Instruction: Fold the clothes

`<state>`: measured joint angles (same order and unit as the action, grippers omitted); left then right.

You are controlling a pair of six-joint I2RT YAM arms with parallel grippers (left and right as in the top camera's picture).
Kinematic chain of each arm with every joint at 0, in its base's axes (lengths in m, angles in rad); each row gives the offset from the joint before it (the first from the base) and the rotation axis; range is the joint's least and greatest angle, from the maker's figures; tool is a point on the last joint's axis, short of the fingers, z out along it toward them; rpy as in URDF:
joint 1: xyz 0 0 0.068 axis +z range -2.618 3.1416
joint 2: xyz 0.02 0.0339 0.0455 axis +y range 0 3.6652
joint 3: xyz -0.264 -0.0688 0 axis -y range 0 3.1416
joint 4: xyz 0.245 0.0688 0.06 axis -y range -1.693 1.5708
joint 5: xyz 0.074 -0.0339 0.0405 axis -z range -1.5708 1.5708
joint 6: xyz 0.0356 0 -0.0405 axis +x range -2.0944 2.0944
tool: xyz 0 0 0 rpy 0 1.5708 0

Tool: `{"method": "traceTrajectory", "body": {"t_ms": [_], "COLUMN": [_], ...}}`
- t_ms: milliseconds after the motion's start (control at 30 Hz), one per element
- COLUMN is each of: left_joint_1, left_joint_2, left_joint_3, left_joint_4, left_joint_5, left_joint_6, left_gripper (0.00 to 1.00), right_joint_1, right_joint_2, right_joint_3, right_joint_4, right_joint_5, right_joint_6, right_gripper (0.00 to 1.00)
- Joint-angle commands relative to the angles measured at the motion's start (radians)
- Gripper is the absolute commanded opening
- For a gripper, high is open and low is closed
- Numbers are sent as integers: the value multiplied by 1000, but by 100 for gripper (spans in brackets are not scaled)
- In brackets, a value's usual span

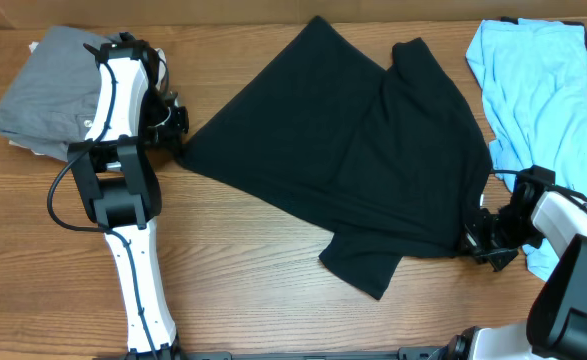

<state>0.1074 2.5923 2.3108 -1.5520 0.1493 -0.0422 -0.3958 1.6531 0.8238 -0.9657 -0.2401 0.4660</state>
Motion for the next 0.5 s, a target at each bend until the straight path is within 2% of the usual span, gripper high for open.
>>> {"method": "traceTrajectory", "body": {"t_ms": [0,67,100,200,267,367,467], "left_joint_1": [7,2,-2,-17,-32,-63,-111], "left_joint_2": [10,10,10,4,-19,-54,-82], "left_joint_3": [26,67,95,189,233,298,353], "left_joint_4": [-53,-87,-106,-138,-138,-133,-75], "left_joint_5": [-14,-15,-15,-14,-10,-8,8], "left_joint_6": [44,47,47,57,58,73,147], "left_gripper": [16,29,34,53,61,67,72], "right_joint_1": [-9,-9,-9,-2,11,41,78], "right_joint_2": [-105,-157,-189,-283,-341,-401,-426], "right_joint_3": [4,24,38,84,117,154,168], "right_joint_4": [-31,-60,-77,-119,-138,-143,-114], "right_joint_5": [3,3,3,-2,-20,-36,-36], "right_joint_6": [-64,-75,-79,-99,-124,-154,-187], "right_gripper": [39,60,67,79,83,83,85]}}
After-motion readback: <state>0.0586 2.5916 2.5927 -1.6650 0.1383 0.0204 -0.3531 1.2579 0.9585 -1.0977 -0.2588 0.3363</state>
